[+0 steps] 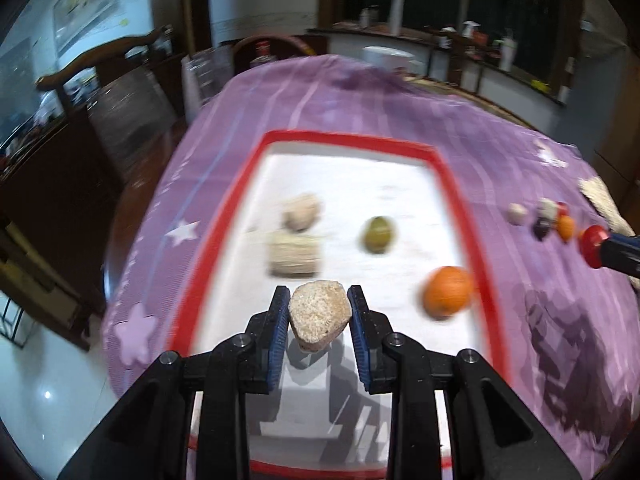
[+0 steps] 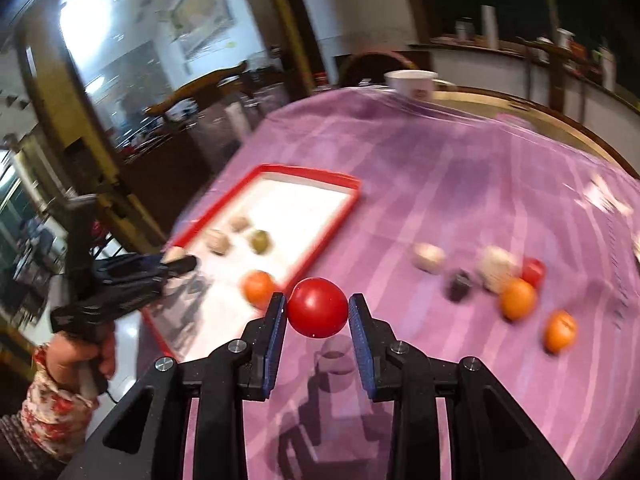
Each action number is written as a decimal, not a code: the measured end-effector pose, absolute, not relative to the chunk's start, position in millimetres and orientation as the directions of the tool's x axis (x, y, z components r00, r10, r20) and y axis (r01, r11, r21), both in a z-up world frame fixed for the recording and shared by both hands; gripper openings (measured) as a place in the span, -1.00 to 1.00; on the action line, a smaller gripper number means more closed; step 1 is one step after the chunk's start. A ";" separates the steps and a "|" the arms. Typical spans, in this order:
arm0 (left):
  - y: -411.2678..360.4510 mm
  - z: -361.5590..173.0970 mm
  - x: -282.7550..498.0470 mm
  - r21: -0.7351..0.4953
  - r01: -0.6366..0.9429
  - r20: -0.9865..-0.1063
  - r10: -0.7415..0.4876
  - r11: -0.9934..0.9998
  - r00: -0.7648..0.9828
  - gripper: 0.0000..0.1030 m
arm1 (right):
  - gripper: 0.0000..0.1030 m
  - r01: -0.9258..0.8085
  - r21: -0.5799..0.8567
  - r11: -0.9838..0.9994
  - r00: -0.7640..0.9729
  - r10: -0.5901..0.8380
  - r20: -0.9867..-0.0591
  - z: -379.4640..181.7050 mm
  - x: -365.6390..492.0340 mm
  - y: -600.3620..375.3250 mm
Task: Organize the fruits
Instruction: 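Carry the round block and red tomato toward the tray with both tools, then open both tools over the tray and swing back to the fruits, then grasp the dark plum with left tool while right tool grasps a tangerine, then carry plum and tangerine into the tray and open both tools, then swing both tools back from the tray to the remaining items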
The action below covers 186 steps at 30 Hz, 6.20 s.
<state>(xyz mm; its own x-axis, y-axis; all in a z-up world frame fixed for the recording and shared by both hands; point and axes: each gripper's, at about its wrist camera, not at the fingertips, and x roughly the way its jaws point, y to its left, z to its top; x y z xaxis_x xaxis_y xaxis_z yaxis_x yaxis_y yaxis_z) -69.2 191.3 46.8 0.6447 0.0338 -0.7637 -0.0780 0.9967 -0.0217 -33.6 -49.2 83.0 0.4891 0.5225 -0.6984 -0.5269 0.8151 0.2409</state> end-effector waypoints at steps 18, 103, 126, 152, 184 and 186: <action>223.4 19.7 -53.5 -0.063 -0.112 -0.789 0.019 0.992 0.614 -0.06 | -0.30 -0.588 0.119 0.800 0.413 0.424 -0.806 26.7 24.6 85.2; 84.8 75.1 -48.5 -0.092 0.152 -0.728 -0.171 0.984 0.664 -0.52 | -0.32 -0.418 0.211 0.884 0.589 0.441 -0.677 85.1 -17.2 -110.0; 198.4 35.8 -48.1 -0.163 -0.119 -0.773 -0.052 0.979 0.632 0.03 | -0.28 -0.441 0.320 0.839 0.379 0.497 -0.780 19.0 80.0 71.9; 120.7 79.3 -101.0 -0.153 -0.080 -0.716 -0.055 0.985 0.695 0.35 | -0.21 -0.262 0.309 0.914 0.613 0.405 -0.679 68.2 3.5 -145.7; -19.2 25.4 68.3 -0.042 0.171 -0.794 -0.136 0.984 0.593 0.41 | -0.21 -0.252 0.229 0.940 0.586 0.336 -0.737 8.8 36.7 -171.8; -21.3 21.6 69.7 -0.041 0.183 -0.795 -0.143 0.982 0.589 0.41 | -0.21 -0.251 0.240 0.938 0.587 0.345 -0.733 8.6 37.1 -173.0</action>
